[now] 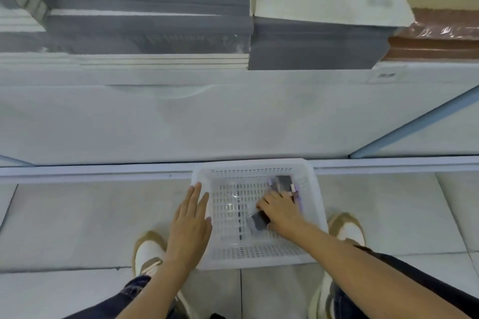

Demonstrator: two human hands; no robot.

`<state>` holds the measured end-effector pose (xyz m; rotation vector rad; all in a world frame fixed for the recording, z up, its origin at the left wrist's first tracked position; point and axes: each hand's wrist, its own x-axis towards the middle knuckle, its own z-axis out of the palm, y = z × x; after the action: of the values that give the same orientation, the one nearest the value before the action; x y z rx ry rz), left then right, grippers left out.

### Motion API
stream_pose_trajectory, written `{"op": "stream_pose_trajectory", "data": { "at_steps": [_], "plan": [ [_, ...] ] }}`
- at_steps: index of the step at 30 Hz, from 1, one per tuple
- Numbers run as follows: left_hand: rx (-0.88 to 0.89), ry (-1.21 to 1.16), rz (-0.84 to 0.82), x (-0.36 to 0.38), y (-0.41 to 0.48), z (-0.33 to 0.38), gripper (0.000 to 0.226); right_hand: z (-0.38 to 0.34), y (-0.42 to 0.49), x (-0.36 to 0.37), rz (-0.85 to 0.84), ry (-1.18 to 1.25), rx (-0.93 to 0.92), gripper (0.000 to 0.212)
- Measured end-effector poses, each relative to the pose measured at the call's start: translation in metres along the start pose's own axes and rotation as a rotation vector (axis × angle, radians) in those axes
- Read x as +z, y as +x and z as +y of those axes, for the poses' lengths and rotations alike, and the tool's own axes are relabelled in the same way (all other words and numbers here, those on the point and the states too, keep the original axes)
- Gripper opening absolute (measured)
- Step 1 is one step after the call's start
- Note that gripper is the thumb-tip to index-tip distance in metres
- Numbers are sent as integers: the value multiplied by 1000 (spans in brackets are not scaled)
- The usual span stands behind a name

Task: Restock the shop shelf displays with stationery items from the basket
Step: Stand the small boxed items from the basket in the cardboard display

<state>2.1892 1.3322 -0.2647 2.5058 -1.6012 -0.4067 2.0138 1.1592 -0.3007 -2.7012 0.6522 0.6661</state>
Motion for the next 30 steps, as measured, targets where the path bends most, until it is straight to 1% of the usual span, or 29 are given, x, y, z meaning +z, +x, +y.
{"op": "stream_pose_trajectory", "data": {
  "at_steps": [4, 6, 8, 11, 14, 16, 18, 20, 23, 25, 28, 30],
  "plan": [
    [-30, -2, 13, 1, 0, 2, 51, 5, 8, -1, -50, -40, -63, 47],
    [-49, -15, 12, -1, 1, 5, 47, 7, 8, -3, -50, 28, -90, 37],
    [-65, -24, 7, -3, 1, 7, 44, 6, 5, -8, -16, 180, -97, 24],
    [-92, -26, 4, -7, 6, 11, 39, 7, 1, -24, 72, 440, -67, 19],
    [-130, -42, 32, -12, 15, 23, 35, 16, -4, -46, 164, 786, -4, 12],
    [-133, -61, 56, -12, 25, 34, 31, 27, -10, -59, 251, 893, 45, 19],
    [-98, -132, 67, -11, 33, 49, 24, 44, -17, -66, 368, 968, 137, 20],
    [-67, -296, -5, -7, 42, 65, 20, 62, -25, -67, 467, 1027, 253, 18],
    [-122, -459, -203, 7, 57, 90, 22, 82, -38, -52, 504, 1013, 360, 21],
    [-196, -524, -303, 19, 67, 106, 24, 87, -42, -41, 509, 1017, 396, 22],
    [-279, -576, -411, 38, 81, 125, 35, 88, -40, -38, 542, 1034, 405, 23],
    [-360, -597, -454, 49, 89, 135, 24, 89, -37, -39, 546, 1053, 422, 21]
  ]
}}
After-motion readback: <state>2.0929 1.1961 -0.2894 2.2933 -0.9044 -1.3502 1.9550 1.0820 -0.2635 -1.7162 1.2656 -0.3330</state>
